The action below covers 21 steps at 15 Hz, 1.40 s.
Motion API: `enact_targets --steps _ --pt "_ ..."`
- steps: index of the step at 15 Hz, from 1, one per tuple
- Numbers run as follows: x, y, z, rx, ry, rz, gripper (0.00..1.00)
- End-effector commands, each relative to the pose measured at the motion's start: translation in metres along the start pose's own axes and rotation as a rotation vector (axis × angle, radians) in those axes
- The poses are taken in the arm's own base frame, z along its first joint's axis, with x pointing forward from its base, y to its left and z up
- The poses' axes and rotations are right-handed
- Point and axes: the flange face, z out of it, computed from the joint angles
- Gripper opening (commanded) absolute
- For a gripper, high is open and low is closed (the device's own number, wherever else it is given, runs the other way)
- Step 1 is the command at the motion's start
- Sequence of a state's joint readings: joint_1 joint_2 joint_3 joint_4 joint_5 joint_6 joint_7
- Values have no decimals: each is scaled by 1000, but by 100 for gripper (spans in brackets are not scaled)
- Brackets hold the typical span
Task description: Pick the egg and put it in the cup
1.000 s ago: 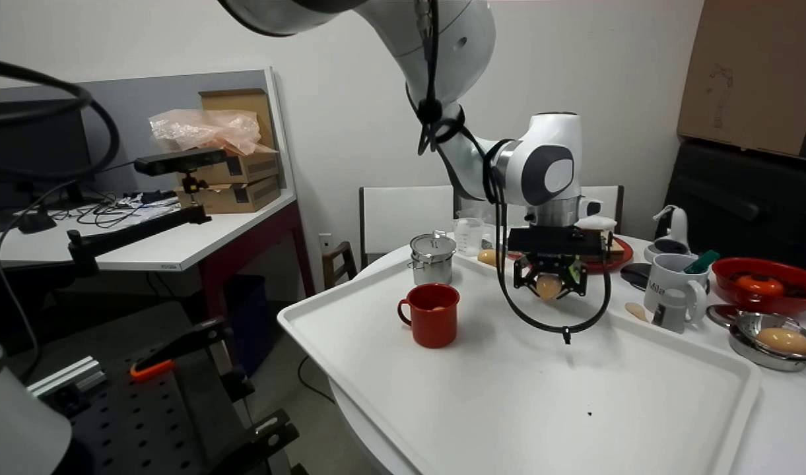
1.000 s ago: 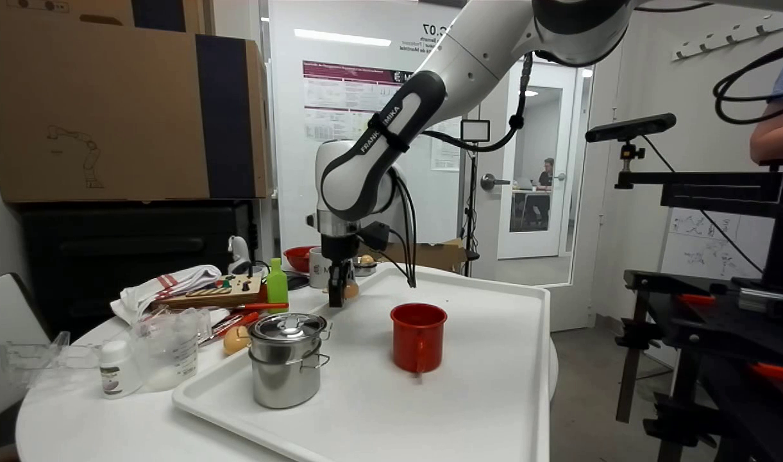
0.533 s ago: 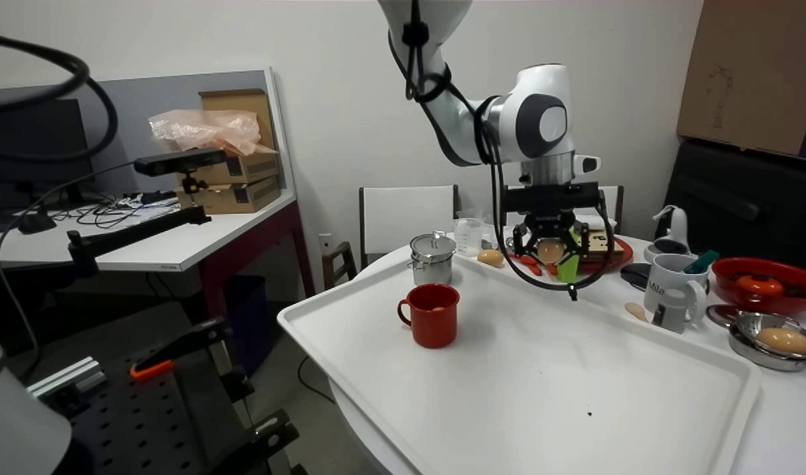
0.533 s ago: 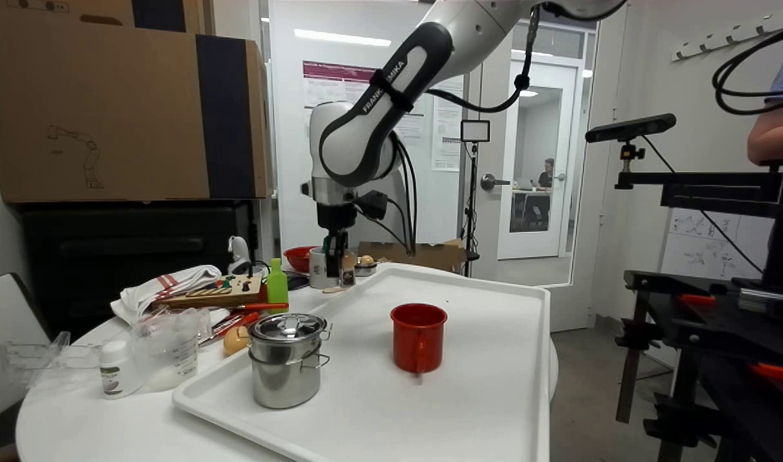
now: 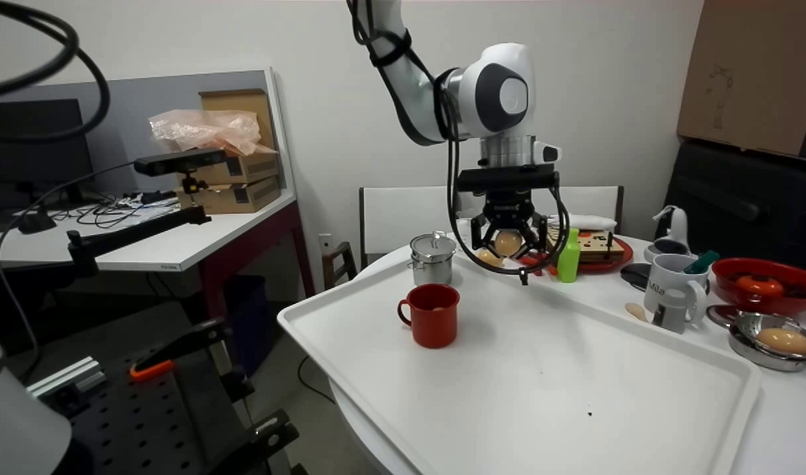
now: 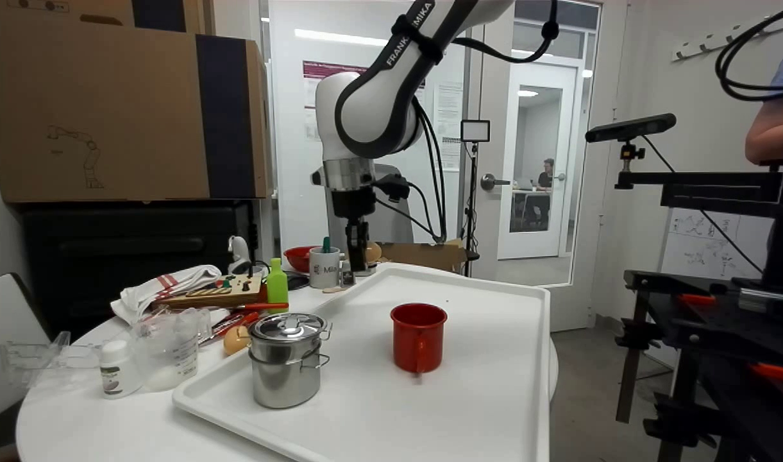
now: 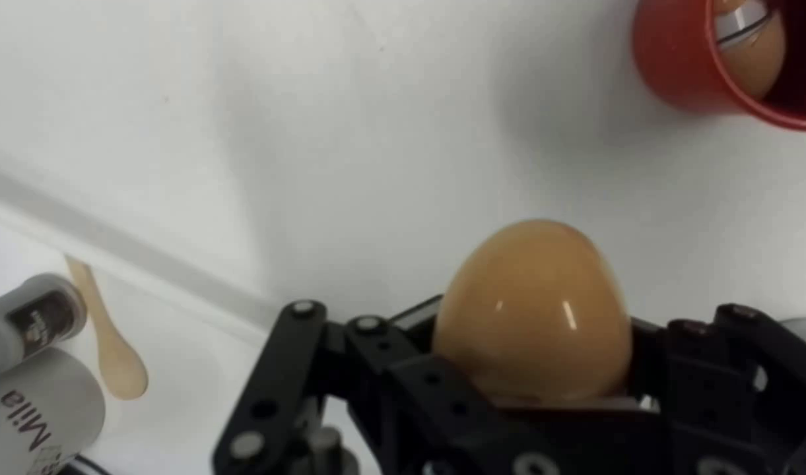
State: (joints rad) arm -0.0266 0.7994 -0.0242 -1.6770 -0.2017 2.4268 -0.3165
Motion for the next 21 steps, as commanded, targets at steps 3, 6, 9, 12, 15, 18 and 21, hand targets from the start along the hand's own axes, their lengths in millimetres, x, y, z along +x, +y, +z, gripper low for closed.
enact_targets --steps 3,6,9,12,15,18,21 --pt "-17 -26 5 51 -76 -7 9" --pt "-20 -33 0 21 -49 31 9" --pt "-28 -38 -3 4 -13 105 9" --pt "-39 -44 -5 -3 3 175 9" --pt "-52 -51 -5 -6 10 237 9" --pt "-66 -61 -4 -3 0 281 9" --pt "-78 -74 -4 4 -12 311 9"
